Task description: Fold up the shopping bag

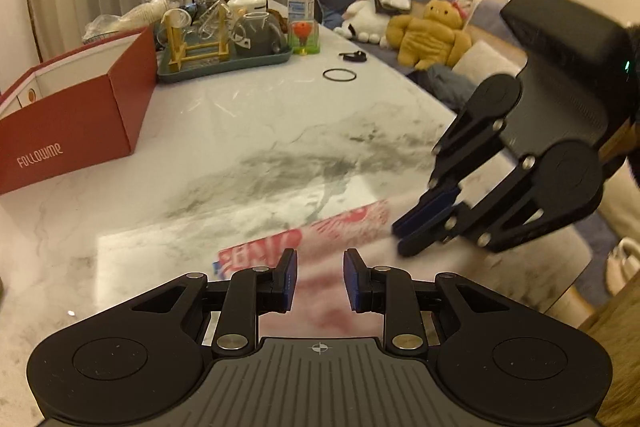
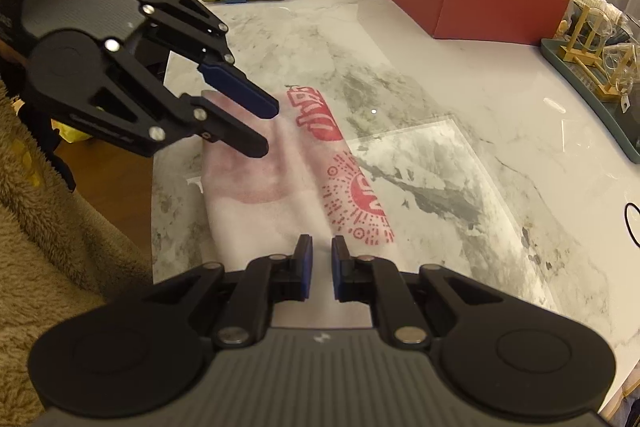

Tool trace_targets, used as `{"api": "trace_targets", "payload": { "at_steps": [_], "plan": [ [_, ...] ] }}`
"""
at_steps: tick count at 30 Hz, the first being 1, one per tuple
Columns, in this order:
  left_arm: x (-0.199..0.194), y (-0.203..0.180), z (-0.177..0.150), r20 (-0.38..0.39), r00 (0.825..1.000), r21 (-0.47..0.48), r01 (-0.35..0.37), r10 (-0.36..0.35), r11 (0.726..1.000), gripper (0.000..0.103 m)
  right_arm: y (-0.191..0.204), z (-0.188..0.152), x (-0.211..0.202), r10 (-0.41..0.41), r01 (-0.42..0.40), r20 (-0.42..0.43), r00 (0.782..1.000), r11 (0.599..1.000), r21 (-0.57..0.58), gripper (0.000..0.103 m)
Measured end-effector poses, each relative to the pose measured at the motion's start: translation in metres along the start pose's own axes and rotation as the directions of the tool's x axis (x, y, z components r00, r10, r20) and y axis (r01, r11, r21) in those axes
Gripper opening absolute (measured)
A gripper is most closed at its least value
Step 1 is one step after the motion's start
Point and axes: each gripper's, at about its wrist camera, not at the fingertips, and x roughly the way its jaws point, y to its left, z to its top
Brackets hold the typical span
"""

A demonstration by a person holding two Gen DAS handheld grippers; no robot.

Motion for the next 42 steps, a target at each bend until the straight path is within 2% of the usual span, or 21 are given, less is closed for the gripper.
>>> {"api": "trace_targets", "payload": {
  "at_steps": [1,2,3,5,7,8,9,11,14,16,19,23,26,28,31,32,33,35,36,42],
  "plan": [
    [0.000,-0.001,0.001,0.003,1.000,-0.009,0.014,-0.014,1.000,0.035,-0.001,-0.001,-0.001,0.001,-0.001,0.000,1.000,1.000,0.004,0.009],
    [0.000,-0.003,0.002,0.005,1.000,-0.017,0.027,-0.027,0.999,0.047,-0.002,-0.001,-0.001,0.003,-0.003,-0.001,1.000,1.000,0.008,0.009],
    [0.003,-0.006,0.001,-0.006,0.999,-0.006,0.032,-0.032,0.999,0.053,-0.003,-0.002,-0.002,0.004,-0.004,-0.001,1.000,1.000,0.008,0.009],
    [0.003,-0.011,-0.001,-0.012,0.999,0.011,0.040,-0.040,0.999,0.054,-0.004,-0.002,-0.002,0.005,-0.005,-0.004,1.000,1.000,0.005,0.009],
    [0.003,-0.014,0.000,-0.012,1.000,0.020,0.027,-0.027,0.999,0.063,-0.005,-0.002,-0.003,0.007,-0.007,-0.009,1.000,1.000,0.001,0.009],
    [0.002,-0.015,0.001,-0.013,1.000,0.022,0.015,-0.015,1.000,0.079,-0.005,-0.002,-0.003,0.008,-0.008,-0.010,1.000,1.000,0.001,0.009],
    [0.003,-0.015,0.001,-0.015,1.000,0.023,0.013,-0.013,1.000,0.087,-0.006,-0.002,-0.004,0.010,-0.010,-0.010,1.000,1.000,0.000,0.009],
    [0.006,-0.014,0.001,-0.037,0.999,0.025,0.019,-0.018,1.000,0.087,-0.007,-0.003,-0.004,0.011,-0.011,-0.010,1.000,1.000,0.002,0.009],
    [0.018,-0.008,0.000,-0.093,0.995,0.007,-0.025,0.026,1.000,0.087,-0.006,-0.004,-0.005,0.003,-0.003,-0.007,1.000,1.000,-0.003,0.009],
    [0.022,0.000,-0.002,-0.109,0.994,-0.053,-0.006,0.000,0.999,0.087,-0.006,-0.005,-0.006,0.002,-0.002,-0.005,1.000,1.000,-0.001,0.009],
    [0.028,-0.001,-0.007,-0.157,0.987,-0.043,0.007,-0.014,0.999,0.087,-0.007,-0.003,-0.006,0.002,-0.003,-0.012,1.000,1.000,-0.004,0.010],
    [0.030,-0.010,-0.010,-0.173,0.985,0.023,0.005,0.000,1.000,0.092,-0.013,0.011,-0.006,0.035,-0.033,-0.071,0.997,0.999,0.027,0.014],
    [0.030,-0.009,-0.011,-0.174,0.985,0.028,0.014,-0.009,1.000,0.092,-0.019,0.020,-0.018,0.054,-0.054,-0.010,0.998,0.998,0.034,0.015],
    [0.028,-0.010,-0.011,-0.172,0.985,0.030,0.017,-0.012,0.999,0.092,-0.030,0.025,-0.027,0.016,-0.019,0.034,0.999,0.997,0.074,0.019],
    [0.028,-0.010,-0.010,-0.181,0.983,0.036,0.020,-0.014,0.999,0.093,-0.042,0.028,-0.017,-0.039,0.040,-0.018,0.999,0.998,0.045,0.022],
    [0.028,-0.011,-0.011,-0.180,0.984,0.038,0.022,-0.015,0.999,0.094,-0.046,0.028,-0.013,-0.018,0.019,-0.037,0.999,0.999,0.035,0.022],
    [0.027,-0.011,-0.011,-0.178,0.984,0.039,0.024,-0.017,0.999,0.095,-0.048,0.027,-0.009,0.016,-0.015,-0.045,0.999,0.999,0.030,0.024],
    [0.027,-0.012,-0.012,-0.176,0.984,0.048,0.028,-0.019,0.998,0.097,-0.053,0.025,-0.002,0.057,-0.055,-0.070,0.996,0.998,0.042,0.052],
    [0.027,-0.012,-0.012,-0.176,0.984,0.054,0.029,-0.019,0.998,0.098,-0.054,0.021,0.000,0.062,-0.058,-0.077,0.995,0.997,0.048,0.057],
    [0.025,-0.013,-0.014,-0.170,0.985,0.053,0.032,-0.023,0.998,0.099,-0.061,0.008,0.003,0.106,-0.104,-0.035,0.994,0.993,0.057,0.053]
  ]
}}
